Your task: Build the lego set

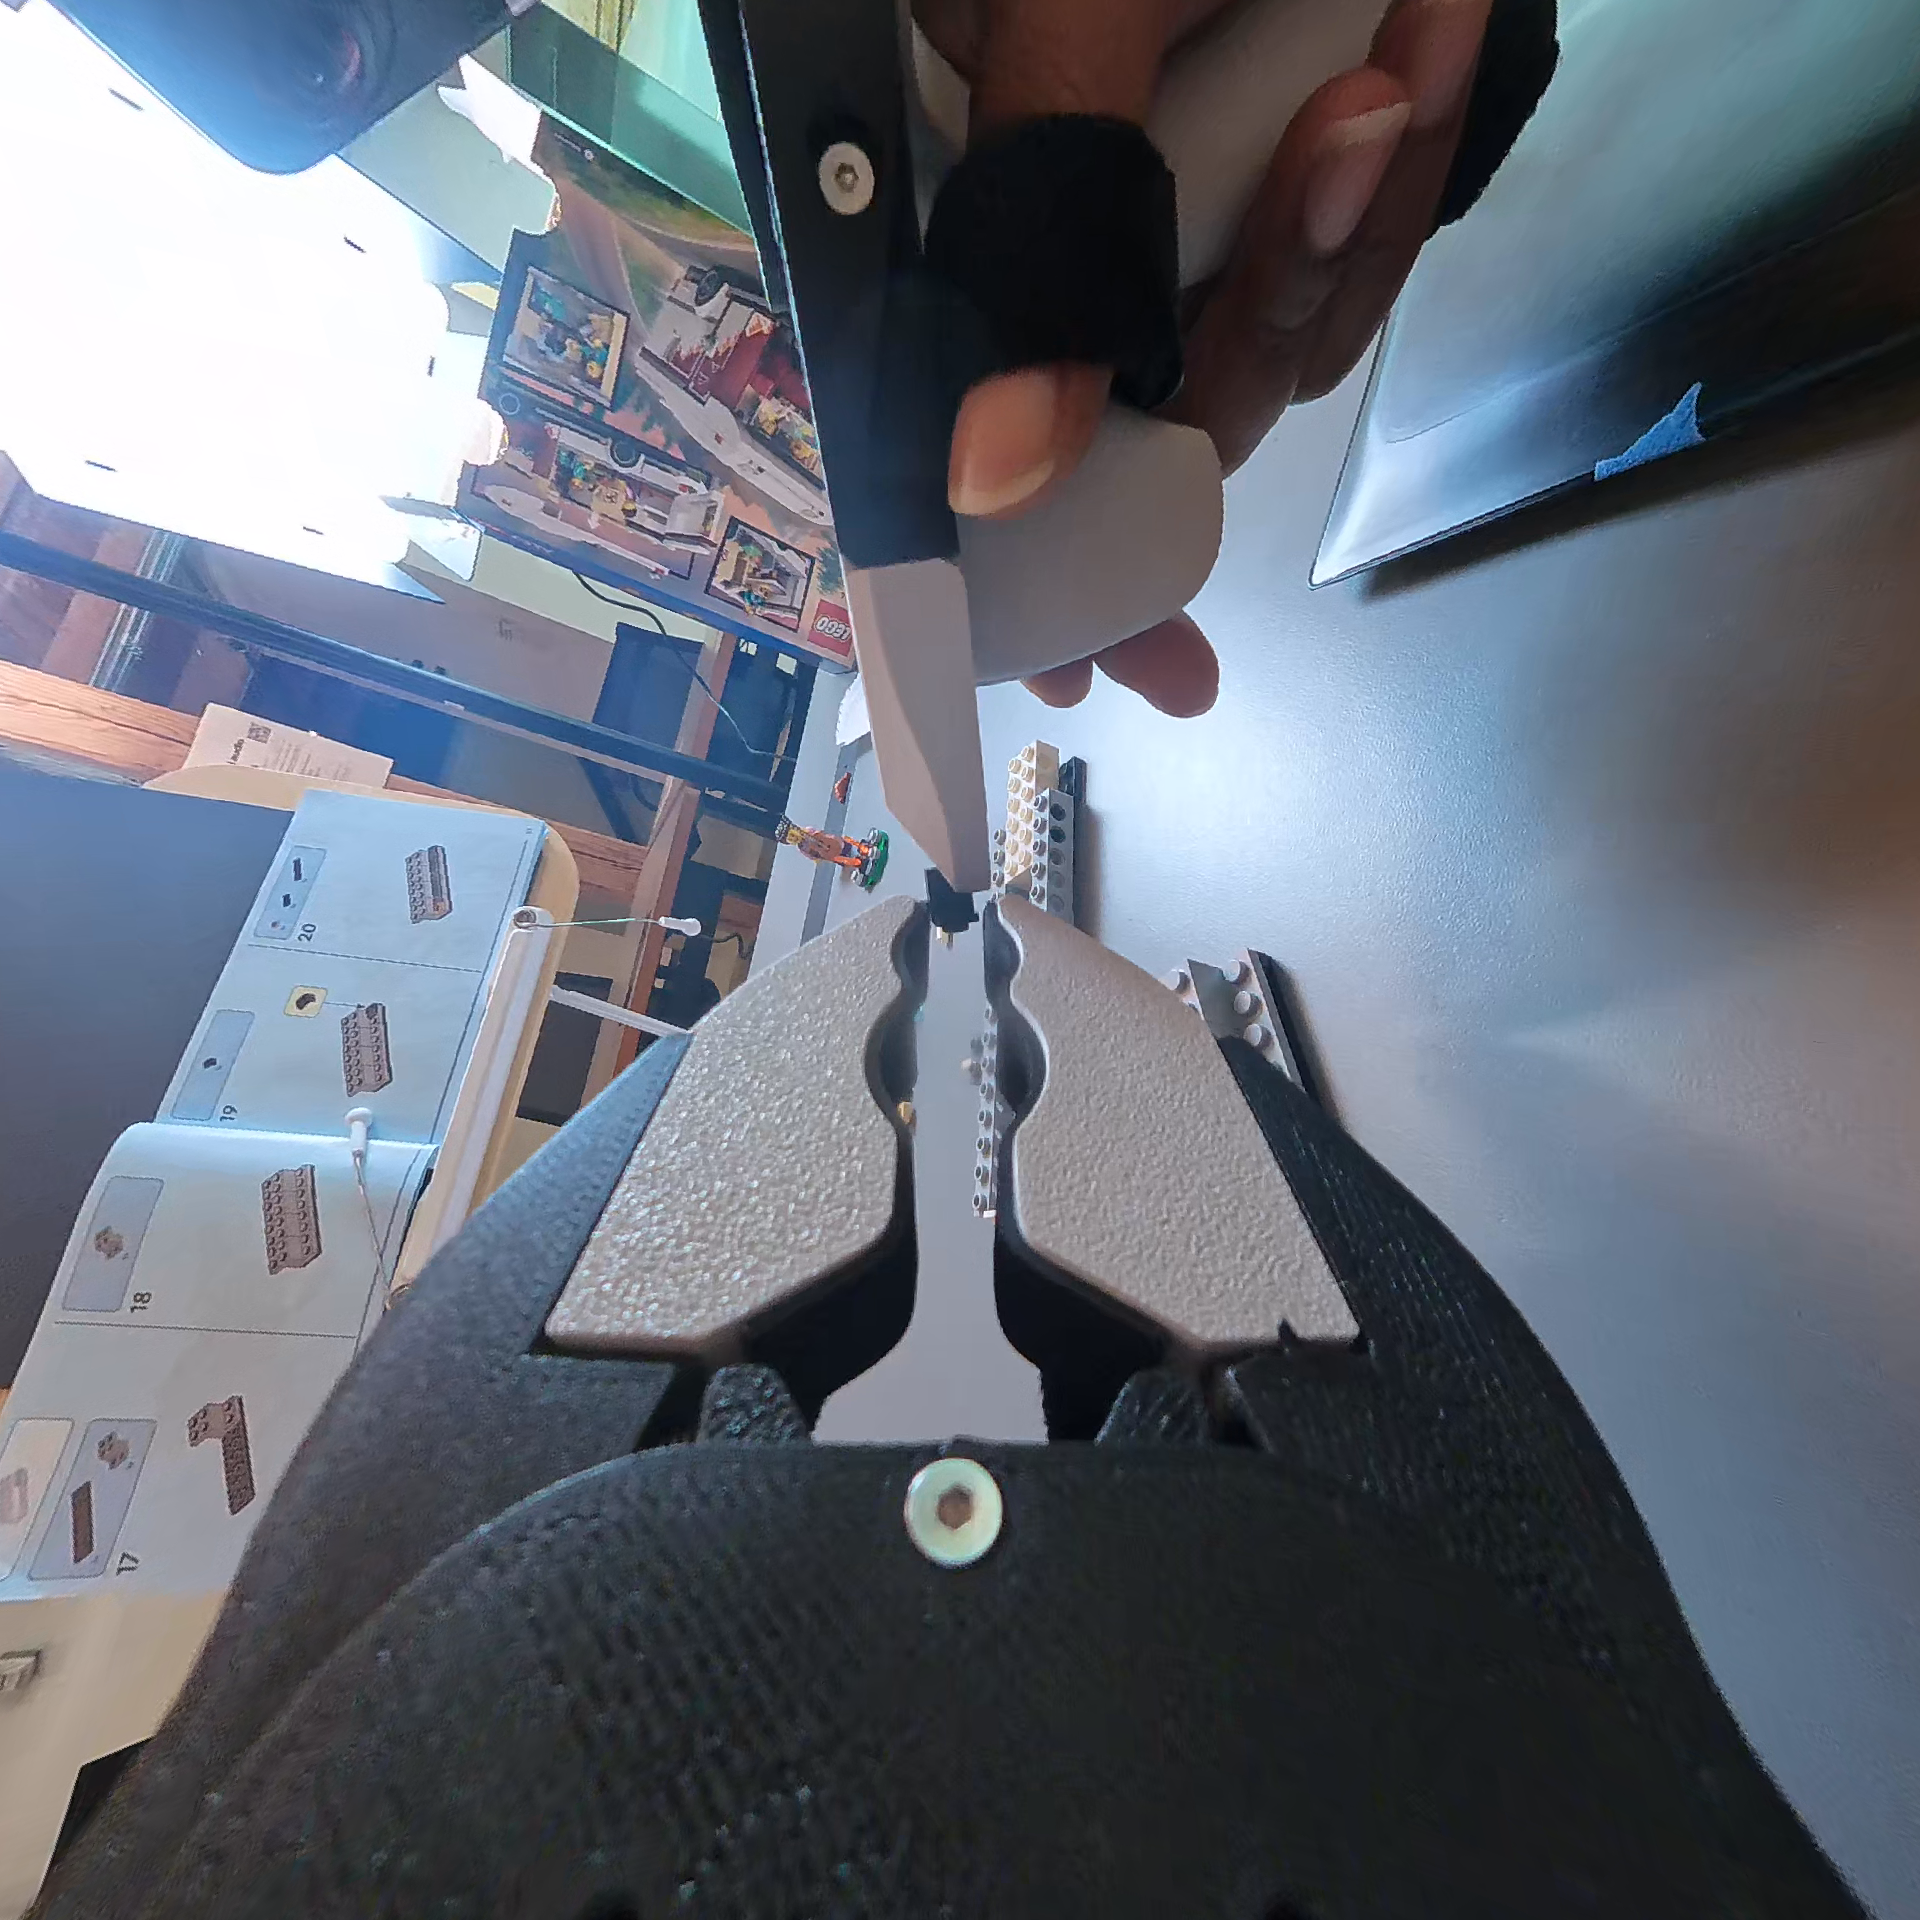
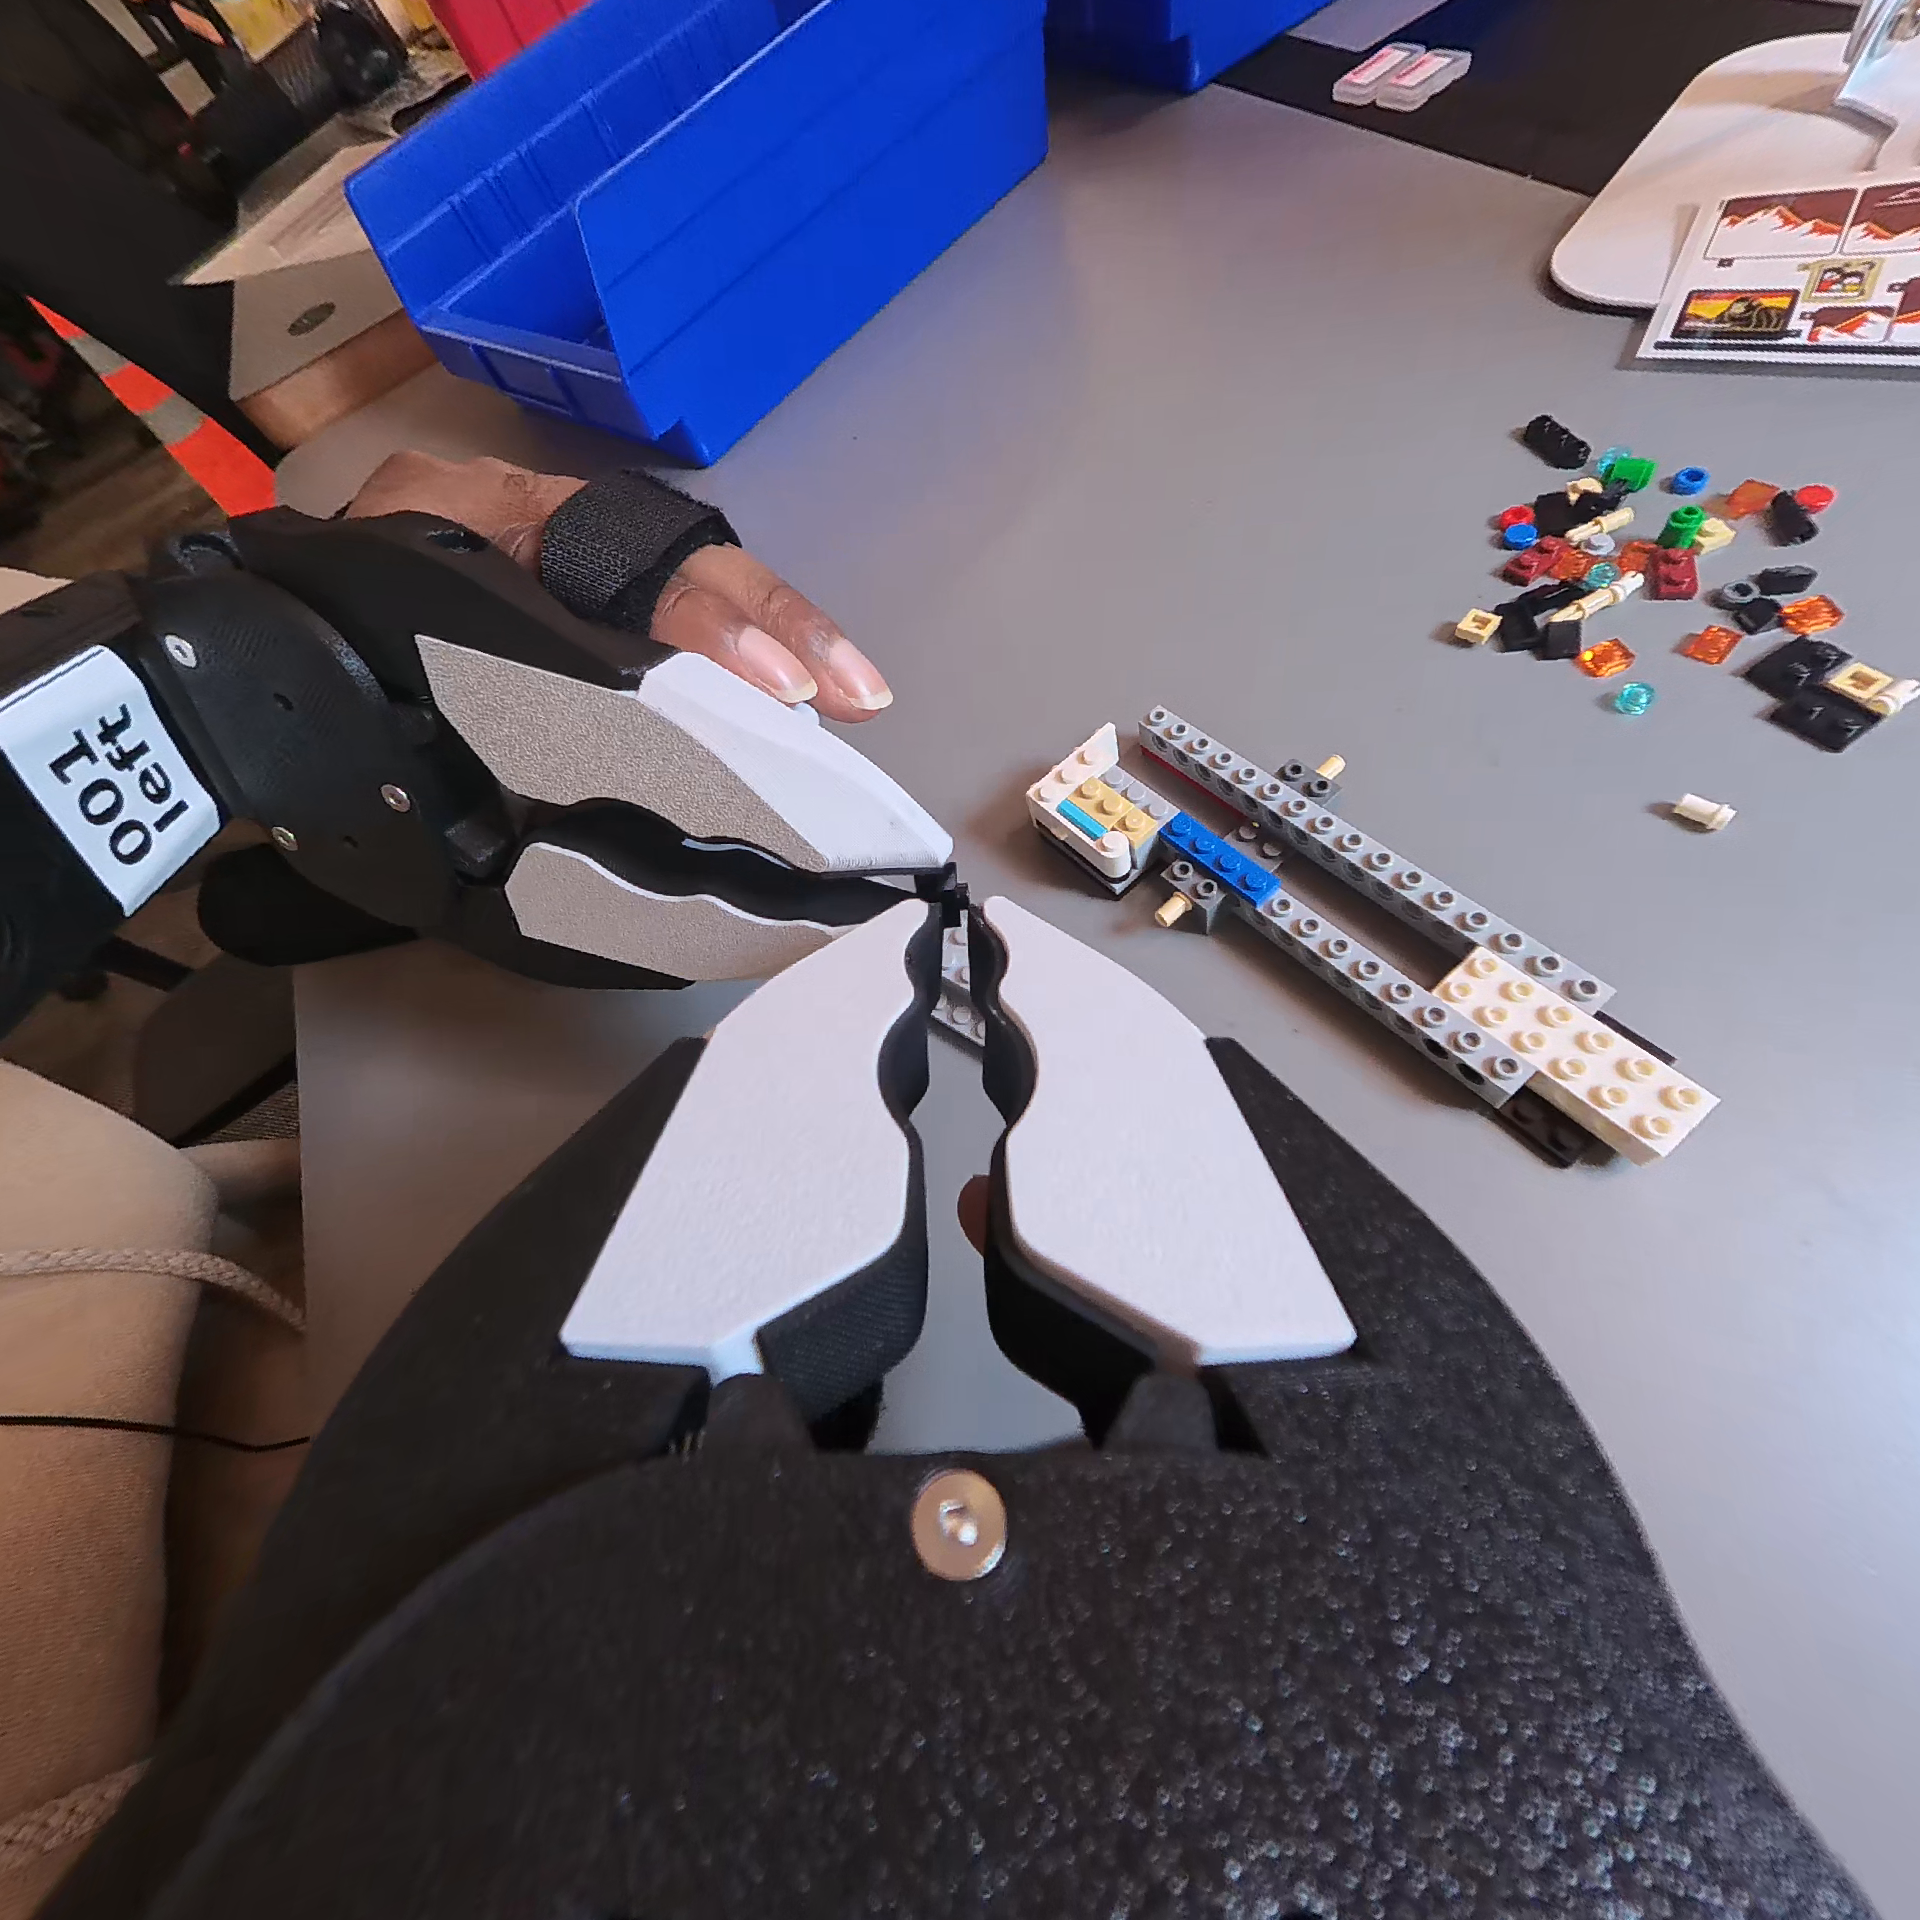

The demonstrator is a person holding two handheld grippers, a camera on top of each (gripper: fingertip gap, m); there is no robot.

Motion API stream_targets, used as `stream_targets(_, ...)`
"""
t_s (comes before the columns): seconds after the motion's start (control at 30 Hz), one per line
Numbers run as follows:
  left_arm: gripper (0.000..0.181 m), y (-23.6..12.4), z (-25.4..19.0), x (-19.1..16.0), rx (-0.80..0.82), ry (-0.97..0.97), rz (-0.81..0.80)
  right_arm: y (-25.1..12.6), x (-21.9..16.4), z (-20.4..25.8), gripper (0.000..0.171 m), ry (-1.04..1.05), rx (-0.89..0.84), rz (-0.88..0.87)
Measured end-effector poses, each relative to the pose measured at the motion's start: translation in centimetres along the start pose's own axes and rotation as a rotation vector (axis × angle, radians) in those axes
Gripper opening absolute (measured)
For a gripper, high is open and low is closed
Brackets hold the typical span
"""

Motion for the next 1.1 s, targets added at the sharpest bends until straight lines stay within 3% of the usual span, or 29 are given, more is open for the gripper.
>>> stream_targets(0.2, 0.008, 0.0, 0.2, 0.0, -0.006, -0.032, 0.0, -0.1, 0.0, 0.0, 0.004, 0.001, 0.009, -0.008)
stream_targets(0.3, 0.008, -0.2, 1.2, -0.1, -0.019, -0.185, -0.027, -0.6, 0.4, 0.1, 0.005, -0.036, 0.055, -0.063)
stream_targets(0.37, 0.008, -0.5, 2.5, -0.3, -0.03, -0.363, -0.063, -1.2, 0.9, 0.4, 0.007, -0.08, 0.125, -0.14)
stream_targets(0.57, 0.008, -1.1, 5.8, -1.9, -0.251, -1.152, -0.309, -3.3, 1.8, 1.1, 0.019, -0.302, 0.249, -0.385)
stream_targets(0.77, 0.008, -0.3, 5.3, -2.9, -0.453, -1.658, -0.412, -2.7, 1.3, 3.4, 0.018, -0.717, 0.004, -0.371)
stream_targets(0.9, 0.008, 0.3, 4.3, -2.7, -0.528, -1.8, -0.414, -2.2, 1.3, 4.2, 0.017, -0.815, -0.122, -0.36)
stream_targets(1.1, 0.008, 0.4, 3.9, -2.6, -0.553, -1.829, -0.405, -1.7, 1.1, 4.3, 0.016, -0.825, -0.161, -0.337)
Point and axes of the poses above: each gripper's, where its closed fingertips meet, y out along the fingers, x out of its top, z = x × y across the jaws, the point moved 10 cm from there along -y, back along the fingers, and after that the axes turned 11 degrees about x, right-handed, at the moved point
